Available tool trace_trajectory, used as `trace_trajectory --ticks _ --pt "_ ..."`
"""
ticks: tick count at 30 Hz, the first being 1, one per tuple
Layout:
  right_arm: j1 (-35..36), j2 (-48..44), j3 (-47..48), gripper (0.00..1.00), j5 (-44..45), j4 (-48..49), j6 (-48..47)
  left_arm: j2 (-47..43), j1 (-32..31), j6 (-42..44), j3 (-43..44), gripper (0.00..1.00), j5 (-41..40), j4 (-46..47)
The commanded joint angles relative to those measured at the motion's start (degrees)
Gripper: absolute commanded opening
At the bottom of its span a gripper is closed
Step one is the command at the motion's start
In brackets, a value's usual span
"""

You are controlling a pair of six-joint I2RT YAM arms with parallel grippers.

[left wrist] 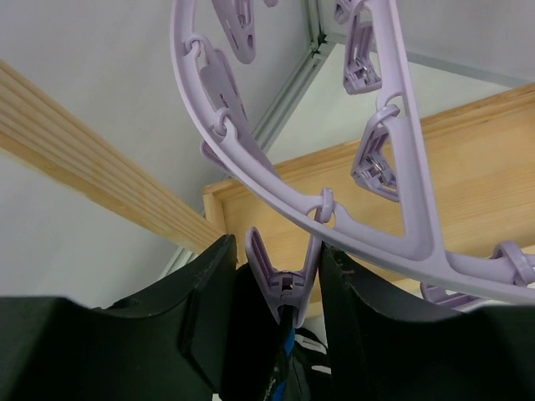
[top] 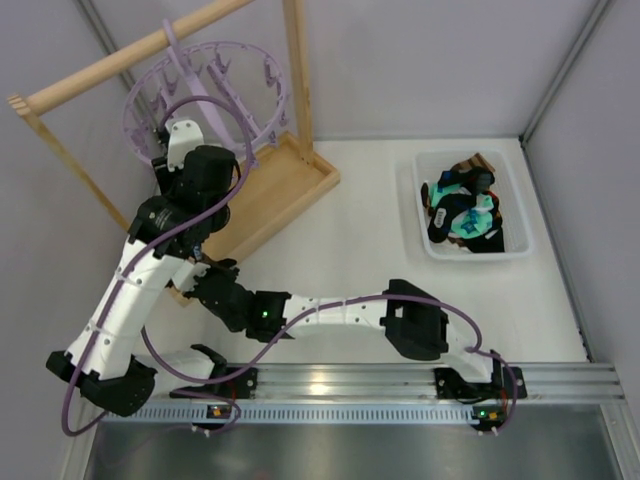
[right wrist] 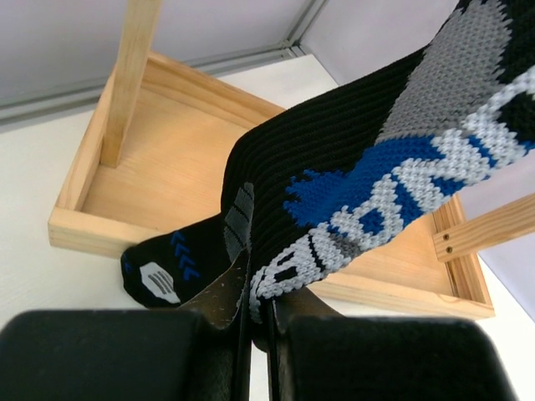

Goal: Remove the socks clipped to the hanger

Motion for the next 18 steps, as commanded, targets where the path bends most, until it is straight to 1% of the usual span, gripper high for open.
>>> trace_trajectory --ticks 1,2,5,6,8,9,10,11,12,16,18 --pt "1.4 -4.5 -1.3 0.0 -0.8 2.7 0.6 -1.2 0.4 1.6 -1.3 0.48 -1.4 4.7" --pt "1.4 -4.9 -1.6 0.0 -0.9 3.1 0.7 -1.2 0.5 1.6 -1.7 0.48 -1.3 5.3" --pt "1.4 -5.8 -2.8 0.0 -1.2 3.8 0.9 -1.2 1.0 2.0 -2.7 0.42 -0.2 6.7" --pt "1.4 -6.0 -3.3 0.0 -1.4 3.8 1.1 -1.2 1.2 2.2 -2.8 0.36 0.0 6.8" --pt "1.4 -6.5 -4.2 0.0 -1.4 4.6 1.3 -1.1 1.3 2.1 -2.8 0.3 0.8 7.1" --pt "1.4 -6.7 -4.5 0.0 -1.6 4.7 1.5 -1.1 1.4 2.2 -2.9 0.24 0.9 7.3" --pt "1.4 -6.8 -4.9 0.0 -1.6 4.9 1.6 -1.1 1.4 2.2 -2.9 0.22 1.4 7.4" --pt "1.4 -7.3 -5.4 0.0 -1.6 5.2 1.8 -1.2 1.4 2.2 -2.9 0.17 1.6 7.5" --pt "1.4 -7.5 -5.7 0.0 -1.6 5.3 2.0 -1.2 1.4 2.2 -2.6 0.15 1.8 7.6" --pt "1.4 -10.9 -9.2 0.0 -1.4 6.7 3.5 -1.6 1.6 2.2 -2.5 0.15 2.9 7.5" --pt "1.4 -13.6 -14.7 0.0 -1.0 8.2 5.7 -2.1 1.6 2.2 -2.6 0.17 3.9 7.5"
